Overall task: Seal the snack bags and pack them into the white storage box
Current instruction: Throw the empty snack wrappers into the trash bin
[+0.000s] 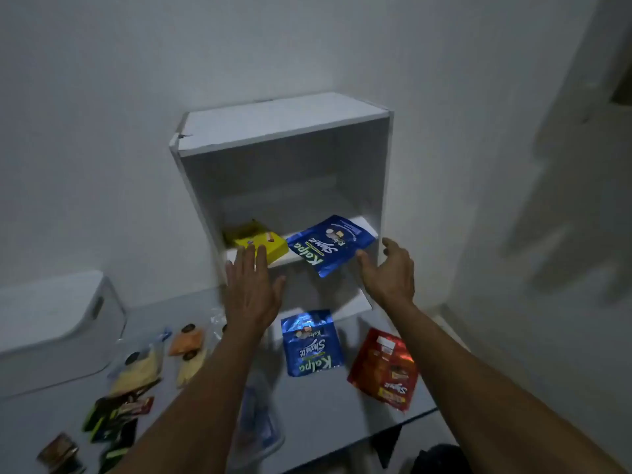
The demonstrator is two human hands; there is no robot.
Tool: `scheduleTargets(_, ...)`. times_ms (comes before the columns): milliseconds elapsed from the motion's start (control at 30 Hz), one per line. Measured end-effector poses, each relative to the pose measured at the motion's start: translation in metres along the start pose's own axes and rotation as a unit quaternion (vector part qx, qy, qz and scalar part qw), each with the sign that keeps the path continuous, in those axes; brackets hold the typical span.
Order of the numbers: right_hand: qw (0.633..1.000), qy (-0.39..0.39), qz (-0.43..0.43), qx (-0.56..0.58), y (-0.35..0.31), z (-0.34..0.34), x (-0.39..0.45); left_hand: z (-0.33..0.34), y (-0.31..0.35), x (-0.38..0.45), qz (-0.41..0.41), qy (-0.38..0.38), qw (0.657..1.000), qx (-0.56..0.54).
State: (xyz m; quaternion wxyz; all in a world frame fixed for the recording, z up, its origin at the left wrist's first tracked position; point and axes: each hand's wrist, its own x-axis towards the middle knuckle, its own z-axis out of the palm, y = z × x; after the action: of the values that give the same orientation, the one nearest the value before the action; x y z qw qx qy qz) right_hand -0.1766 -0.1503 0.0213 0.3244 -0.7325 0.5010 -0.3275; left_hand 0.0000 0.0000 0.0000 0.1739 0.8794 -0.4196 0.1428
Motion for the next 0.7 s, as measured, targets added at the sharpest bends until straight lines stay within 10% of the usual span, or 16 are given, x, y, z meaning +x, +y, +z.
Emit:
scheduleTargets(400, 0.929, -0.003, 0.285, 0.237, -0.018, 0.090, 0.053, 0.066, -0.042, 0.071, 0.025, -0.042, 0.999, 0.016)
scheduleTargets(700, 0.913, 0.051, 0.303, 0.270, -0.019, 0.104, 0.057, 0.072, -0.048, 0.059, 0.060, 0.048, 0.996, 0.050)
